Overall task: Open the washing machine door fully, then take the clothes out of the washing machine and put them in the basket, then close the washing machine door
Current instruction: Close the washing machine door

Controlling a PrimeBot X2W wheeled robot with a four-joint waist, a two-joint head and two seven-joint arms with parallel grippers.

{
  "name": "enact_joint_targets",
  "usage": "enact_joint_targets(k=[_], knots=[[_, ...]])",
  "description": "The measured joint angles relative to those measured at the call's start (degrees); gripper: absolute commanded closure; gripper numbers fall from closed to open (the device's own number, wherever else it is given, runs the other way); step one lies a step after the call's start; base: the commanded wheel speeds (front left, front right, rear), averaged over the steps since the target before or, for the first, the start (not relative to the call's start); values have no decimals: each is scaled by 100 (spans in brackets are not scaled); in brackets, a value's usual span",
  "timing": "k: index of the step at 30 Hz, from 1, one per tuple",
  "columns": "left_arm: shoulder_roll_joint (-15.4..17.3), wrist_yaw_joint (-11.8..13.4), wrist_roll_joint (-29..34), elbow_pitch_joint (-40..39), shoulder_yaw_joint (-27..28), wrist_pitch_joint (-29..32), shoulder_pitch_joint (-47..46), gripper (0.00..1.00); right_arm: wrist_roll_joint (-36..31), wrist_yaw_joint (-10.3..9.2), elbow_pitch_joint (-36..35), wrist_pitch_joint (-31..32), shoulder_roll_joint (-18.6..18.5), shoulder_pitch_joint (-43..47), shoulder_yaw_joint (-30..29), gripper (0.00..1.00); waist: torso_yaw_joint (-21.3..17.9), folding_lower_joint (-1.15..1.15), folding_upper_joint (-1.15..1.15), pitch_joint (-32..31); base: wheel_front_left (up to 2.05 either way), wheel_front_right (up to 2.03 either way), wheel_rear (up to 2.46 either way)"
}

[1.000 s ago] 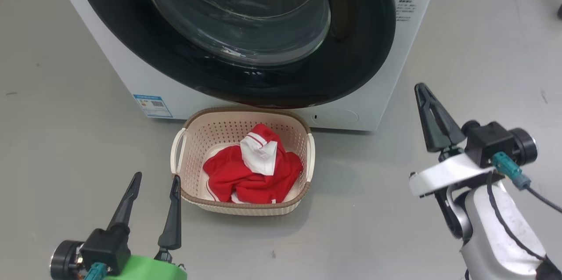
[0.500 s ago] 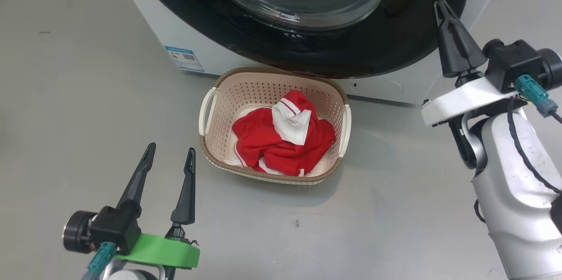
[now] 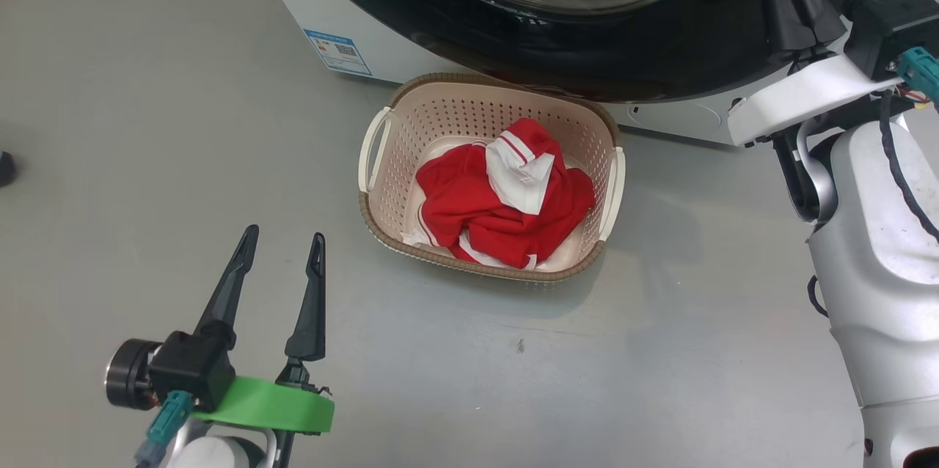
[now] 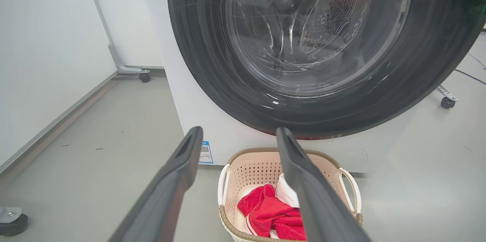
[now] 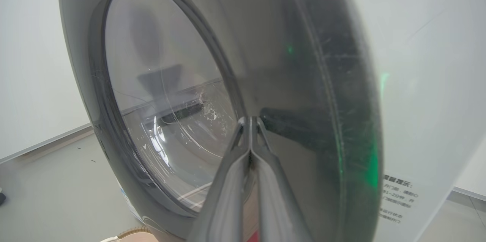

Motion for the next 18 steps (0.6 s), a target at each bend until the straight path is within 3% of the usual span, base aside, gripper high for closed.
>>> enact_joint_targets(k=[18], knots=[[-70,-33,0,85,-16,-44,-210,0,0,16,646,-52,-148,-873,-81,100,23,0,0,281,0,0,0]])
